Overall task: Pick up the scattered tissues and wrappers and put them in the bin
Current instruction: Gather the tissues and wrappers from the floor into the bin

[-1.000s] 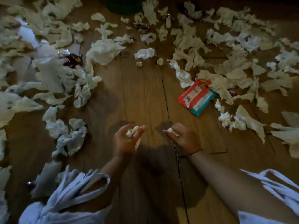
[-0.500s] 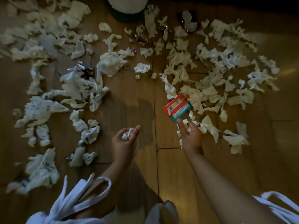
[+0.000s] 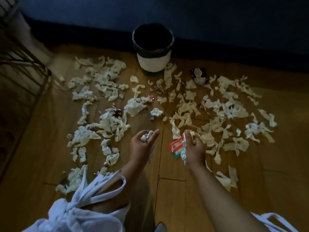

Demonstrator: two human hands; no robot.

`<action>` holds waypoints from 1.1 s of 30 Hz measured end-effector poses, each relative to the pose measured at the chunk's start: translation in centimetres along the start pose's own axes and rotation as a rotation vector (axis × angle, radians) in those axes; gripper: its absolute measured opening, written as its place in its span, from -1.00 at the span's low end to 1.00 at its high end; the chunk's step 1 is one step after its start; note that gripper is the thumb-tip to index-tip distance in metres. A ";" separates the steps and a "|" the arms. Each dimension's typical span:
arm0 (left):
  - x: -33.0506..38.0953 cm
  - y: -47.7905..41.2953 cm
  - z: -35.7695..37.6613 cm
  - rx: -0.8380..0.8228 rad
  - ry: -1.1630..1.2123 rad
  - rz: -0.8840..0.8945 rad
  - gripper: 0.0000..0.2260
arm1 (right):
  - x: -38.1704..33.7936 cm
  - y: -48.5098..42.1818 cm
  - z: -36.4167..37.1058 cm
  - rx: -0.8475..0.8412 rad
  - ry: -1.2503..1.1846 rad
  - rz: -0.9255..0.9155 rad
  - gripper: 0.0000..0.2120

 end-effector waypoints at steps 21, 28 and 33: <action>-0.5 -29.6 0.2 -0.054 -0.056 -0.286 -0.76 | -10.7 -18.8 17.1 -0.089 0.122 0.338 -0.58; 3.1 -42.8 2.1 0.138 0.082 -0.353 -0.75 | -22.0 -30.0 22.5 -0.170 0.101 0.349 -0.42; 2.7 -50.7 3.9 0.262 0.213 -0.446 -0.71 | -26.7 -38.2 28.1 -0.243 0.054 0.381 -0.35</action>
Point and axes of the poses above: each hand's wrist, its own y-axis away from the middle knuckle, its own z-axis out of the palm, x = y × z, the point moved 8 cm from there along -y, towards the middle knuckle, and after that the axes turned 11 degrees about z, right-handed, at the moved point
